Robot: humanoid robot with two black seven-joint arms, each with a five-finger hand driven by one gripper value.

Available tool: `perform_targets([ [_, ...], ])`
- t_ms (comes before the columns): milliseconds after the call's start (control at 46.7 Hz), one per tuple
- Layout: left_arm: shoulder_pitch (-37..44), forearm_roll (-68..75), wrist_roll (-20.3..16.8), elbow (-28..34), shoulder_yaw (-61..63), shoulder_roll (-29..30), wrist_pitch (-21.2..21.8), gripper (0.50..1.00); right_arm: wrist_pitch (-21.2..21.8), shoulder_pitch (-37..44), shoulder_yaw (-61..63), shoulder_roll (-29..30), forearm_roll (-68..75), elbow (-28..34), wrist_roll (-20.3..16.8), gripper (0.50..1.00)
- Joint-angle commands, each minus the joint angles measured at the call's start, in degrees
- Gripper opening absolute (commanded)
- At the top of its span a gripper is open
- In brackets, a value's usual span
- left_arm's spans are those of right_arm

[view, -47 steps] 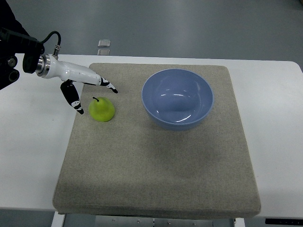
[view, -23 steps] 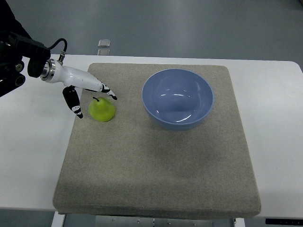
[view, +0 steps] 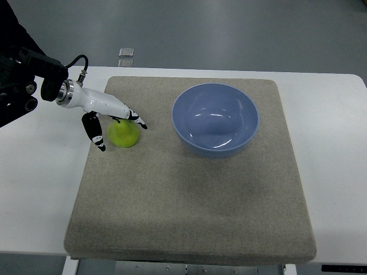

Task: Place pear in bowl with left hand
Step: 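Close the left hand's fingers around the yellow-green pear, then lift the pear off the pad with the left hand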

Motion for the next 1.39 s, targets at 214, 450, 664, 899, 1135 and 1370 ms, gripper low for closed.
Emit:
perform_targets([
  [214, 0.34, 0.51, 0.02, 0.36, 0.13, -0.41, 0.0, 0.969, 0.0, 0.0, 0.0, 0.0, 0.0, 0.0, 0.0, 0.926],
  [450, 0.34, 0.6, 0.11, 0.53, 0.13, -1.12, 0.17, 0.879, 0.0, 0.0, 0.0, 0.0, 0.0, 0.0, 0.0, 0.926],
  [664, 0.43, 0.68, 0.29, 0.88, 0.13, -1.21, 2.1, 0.838, 0.0, 0.0, 0.0, 0.0, 0.0, 0.0, 0.0, 0.926],
  [899, 0.7, 0.77, 0.29, 2.9, 0.13, -2.08, 2.81, 0.572, 0.0, 0.08, 0.0, 0.0, 0.0, 0.0, 0.0, 0.926],
  [1135, 0.7, 0.77, 0.38, 2.99, 0.13, -2.08, 2.81, 0.5, 0.0, 0.0, 0.0, 0.0, 0.0, 0.0, 0.0, 0.926],
  [1370, 0.43, 0.51, 0.38, 2.91, -0.04, -2.35, 2.72, 0.5, 0.0, 0.0, 0.0, 0.0, 0.0, 0.0, 0.0, 0.926],
])
